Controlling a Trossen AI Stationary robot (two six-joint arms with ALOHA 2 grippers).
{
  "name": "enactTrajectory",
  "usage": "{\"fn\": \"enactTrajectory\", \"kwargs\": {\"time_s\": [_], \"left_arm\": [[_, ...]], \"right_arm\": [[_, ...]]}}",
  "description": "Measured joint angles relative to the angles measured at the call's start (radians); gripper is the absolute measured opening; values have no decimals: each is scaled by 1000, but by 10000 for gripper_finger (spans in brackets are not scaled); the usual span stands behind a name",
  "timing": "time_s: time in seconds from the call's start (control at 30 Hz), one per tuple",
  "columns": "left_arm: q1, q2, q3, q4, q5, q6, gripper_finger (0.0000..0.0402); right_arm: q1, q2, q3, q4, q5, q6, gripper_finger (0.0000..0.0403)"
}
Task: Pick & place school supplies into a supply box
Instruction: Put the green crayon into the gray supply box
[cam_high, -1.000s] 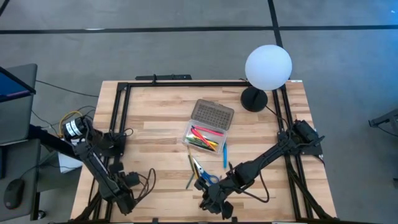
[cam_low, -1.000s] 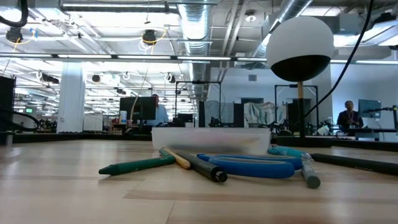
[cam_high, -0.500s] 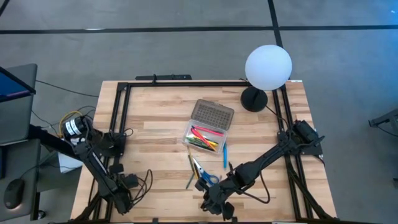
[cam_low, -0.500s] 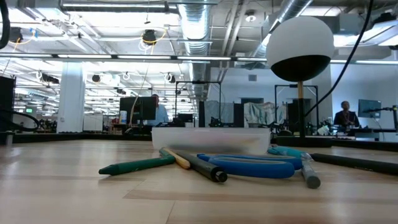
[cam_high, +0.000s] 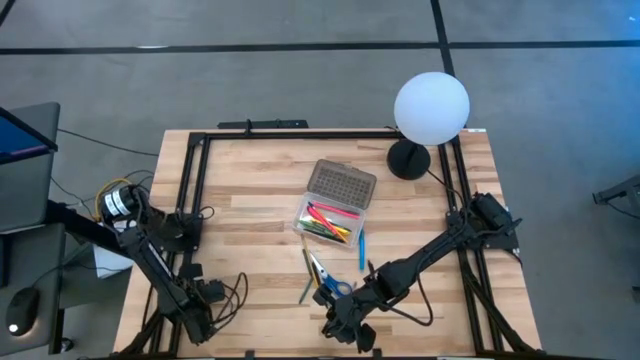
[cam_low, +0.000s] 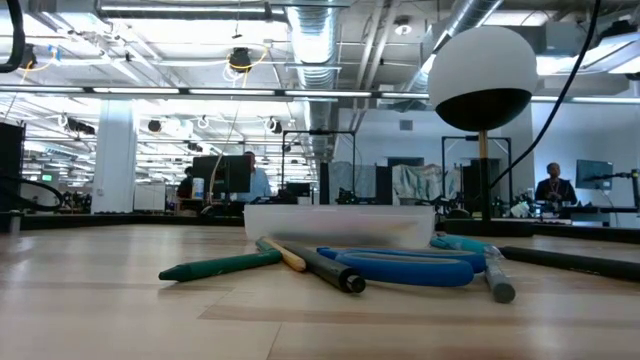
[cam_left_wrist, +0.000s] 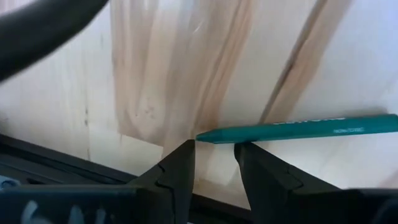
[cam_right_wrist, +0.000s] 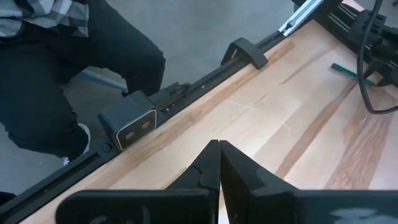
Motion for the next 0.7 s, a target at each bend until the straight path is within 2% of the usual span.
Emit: {"fn": "enactTrajectory", "kwargs": {"time_s": [0.7], "left_arm": [[2,2,17,44,-111,-50,123]], "right_arm": [[0,0,0,-11,0,17,0]]}}
